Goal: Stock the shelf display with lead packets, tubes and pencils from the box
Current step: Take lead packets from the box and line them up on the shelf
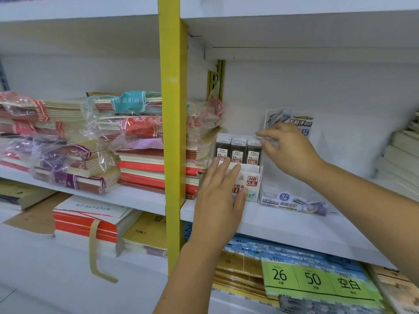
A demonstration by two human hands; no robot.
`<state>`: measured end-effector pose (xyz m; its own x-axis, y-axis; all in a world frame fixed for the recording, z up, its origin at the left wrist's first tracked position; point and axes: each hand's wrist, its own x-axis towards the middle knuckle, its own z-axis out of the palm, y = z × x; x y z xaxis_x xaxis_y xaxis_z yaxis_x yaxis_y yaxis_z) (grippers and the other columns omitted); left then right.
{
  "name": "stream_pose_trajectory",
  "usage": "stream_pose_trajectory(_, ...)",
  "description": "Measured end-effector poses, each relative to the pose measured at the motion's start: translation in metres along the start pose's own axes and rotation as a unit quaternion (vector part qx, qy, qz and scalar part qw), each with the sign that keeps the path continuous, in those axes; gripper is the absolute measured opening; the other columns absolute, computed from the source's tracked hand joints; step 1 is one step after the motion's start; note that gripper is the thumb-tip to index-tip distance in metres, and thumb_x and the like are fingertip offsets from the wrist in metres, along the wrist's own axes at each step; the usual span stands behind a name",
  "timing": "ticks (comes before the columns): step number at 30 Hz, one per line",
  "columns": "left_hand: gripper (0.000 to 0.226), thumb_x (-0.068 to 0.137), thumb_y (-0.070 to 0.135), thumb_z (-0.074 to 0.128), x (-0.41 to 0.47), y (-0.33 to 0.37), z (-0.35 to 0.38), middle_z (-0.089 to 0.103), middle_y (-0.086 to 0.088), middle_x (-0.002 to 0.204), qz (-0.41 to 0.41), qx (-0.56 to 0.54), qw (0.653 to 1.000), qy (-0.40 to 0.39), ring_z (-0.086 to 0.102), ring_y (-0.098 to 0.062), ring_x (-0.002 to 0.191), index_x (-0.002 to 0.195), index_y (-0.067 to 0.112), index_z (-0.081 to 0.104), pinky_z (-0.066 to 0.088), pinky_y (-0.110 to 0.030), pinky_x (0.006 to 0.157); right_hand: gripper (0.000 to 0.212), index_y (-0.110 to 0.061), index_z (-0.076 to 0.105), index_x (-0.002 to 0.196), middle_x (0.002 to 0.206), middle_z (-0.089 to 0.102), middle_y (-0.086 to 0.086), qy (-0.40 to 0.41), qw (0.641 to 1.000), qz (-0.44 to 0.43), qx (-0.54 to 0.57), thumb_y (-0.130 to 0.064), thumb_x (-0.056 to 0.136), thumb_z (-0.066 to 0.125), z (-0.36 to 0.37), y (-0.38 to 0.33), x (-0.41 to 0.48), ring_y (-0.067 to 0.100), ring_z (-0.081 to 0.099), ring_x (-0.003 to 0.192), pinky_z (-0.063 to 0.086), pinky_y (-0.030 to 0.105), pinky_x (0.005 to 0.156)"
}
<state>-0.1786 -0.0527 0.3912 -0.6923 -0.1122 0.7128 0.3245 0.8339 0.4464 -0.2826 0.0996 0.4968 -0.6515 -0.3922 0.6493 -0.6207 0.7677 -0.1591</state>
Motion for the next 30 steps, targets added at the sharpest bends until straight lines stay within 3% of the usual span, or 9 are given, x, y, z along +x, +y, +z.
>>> stream_pose_trajectory(3, 0.050, 0.100, 0.032, 0.054, -0.013, 0.008, -0.002, 0.027, 0.010, 0.162, -0.006, -0.014, 1.000, 0.015, 0.007, -0.008, 0.152, 0.149, 0.026, 0.043, 0.012, -0.034, 0.124, 0.034, -0.016, 0.060, 0.130, 0.124, 0.060, 0.010, 0.030, 0.998, -0.003, 0.060, -0.015, 0.097, 0.052, -0.015, -0.006, -0.024, 0.028, 0.046, 0.122, 0.036, 0.037, 0.104)
stream_pose_trajectory(6, 0.043, 0.099, 0.025, 0.057, -0.041, 0.018, -0.005, 0.043, 0.006, 0.153, 0.000, -0.013, 0.999, 0.043, 0.025, -0.011, 0.145, 0.141, 0.023, 0.053, 0.019, -0.026, 0.118, 0.029, -0.015, 0.066, 0.120, 0.112, 0.064, 0.001, 0.071, 0.989, -0.028, 0.126, -0.007, 0.097, 0.051, -0.033, -0.017, -0.071, 0.019, 0.056, 0.104, 0.045, 0.029, 0.091)
stream_pose_trajectory(9, 0.038, 0.094, 0.023, 0.059, -0.078, 0.030, -0.006, 0.060, -0.002, 0.130, 0.033, 0.010, 0.999, 0.041, 0.044, -0.017, 0.123, 0.131, 0.017, 0.061, 0.031, -0.023, 0.105, 0.029, -0.025, 0.067, 0.111, 0.100, 0.065, -0.012, 0.055, 0.970, -0.023, 0.237, -0.007, 0.095, 0.052, -0.043, -0.029, -0.139, 0.009, 0.061, 0.091, 0.047, 0.018, 0.076)
stream_pose_trajectory(12, 0.037, 0.093, 0.026, 0.057, -0.127, 0.030, 0.002, 0.064, -0.004, 0.120, 0.069, 0.038, 0.996, -0.046, 0.050, -0.021, 0.112, 0.128, 0.014, 0.062, 0.035, -0.028, 0.098, 0.027, -0.039, 0.065, 0.101, 0.094, 0.067, -0.016, 0.001, 0.947, 0.037, 0.319, -0.017, 0.092, 0.052, -0.028, -0.030, -0.211, 0.010, 0.064, 0.083, 0.048, 0.017, 0.069)
stream_pose_trajectory(14, 0.039, 0.095, 0.026, 0.058, -0.169, 0.022, 0.013, 0.063, -0.004, 0.125, 0.033, 0.030, 0.988, -0.151, 0.051, -0.025, 0.116, 0.133, 0.016, 0.059, 0.039, -0.032, 0.098, 0.023, -0.042, 0.065, 0.097, 0.091, 0.068, -0.013, -0.067, 0.933, 0.108, 0.338, -0.022, 0.093, 0.055, 0.000, -0.021, -0.259, 0.012, 0.064, 0.079, 0.050, 0.022, 0.067)
stream_pose_trajectory(18, 0.049, 0.103, 0.032, 0.050, -0.272, -0.010, 0.045, 0.045, -0.004, 0.150, -0.137, 0.022, 0.920, -0.365, 0.040, -0.024, 0.138, 0.150, 0.020, 0.040, 0.034, -0.035, 0.111, 0.023, -0.045, 0.058, 0.103, 0.108, 0.064, -0.009, -0.264, 0.875, 0.260, 0.312, -0.023, 0.095, 0.058, 0.082, 0.003, -0.366, 0.003, 0.061, 0.089, 0.047, 0.017, 0.073)
stream_pose_trajectory(22, 0.058, 0.104, 0.040, 0.043, -0.371, -0.033, 0.074, 0.031, -0.004, 0.159, -0.319, 0.020, 0.822, -0.471, 0.033, -0.021, 0.144, 0.155, 0.019, 0.026, 0.027, -0.031, 0.116, 0.041, -0.030, 0.050, 0.132, 0.136, 0.047, -0.002, -0.396, 0.804, 0.344, 0.280, -0.026, 0.093, 0.062, 0.146, 0.012, -0.460, -0.004, 0.055, 0.096, 0.040, 0.004, 0.078)
stream_pose_trajectory(26, 0.064, 0.102, 0.044, 0.046, -0.415, -0.045, 0.092, 0.034, -0.005, 0.158, -0.427, -0.034, 0.747, -0.509, 0.037, -0.018, 0.142, 0.156, 0.019, 0.022, 0.032, -0.033, 0.115, 0.052, -0.017, 0.049, 0.138, 0.142, 0.044, 0.003, -0.412, 0.816, 0.342, 0.217, -0.026, 0.090, 0.066, 0.184, 0.021, -0.499, 0.019, 0.040, 0.131, 0.031, 0.025, 0.107)
stream_pose_trajectory(30, 0.063, 0.101, 0.045, 0.048, -0.423, -0.054, 0.106, 0.040, 0.002, 0.155, -0.475, -0.079, 0.732, -0.482, 0.045, -0.012, 0.136, 0.156, 0.024, 0.025, 0.037, -0.024, 0.104, 0.061, -0.016, 0.040, 0.144, 0.153, 0.030, 0.006, -0.394, 0.835, 0.342, 0.176, -0.027, 0.090, 0.065, 0.220, 0.024, -0.501, 0.025, 0.021, 0.143, 0.017, 0.035, 0.118)
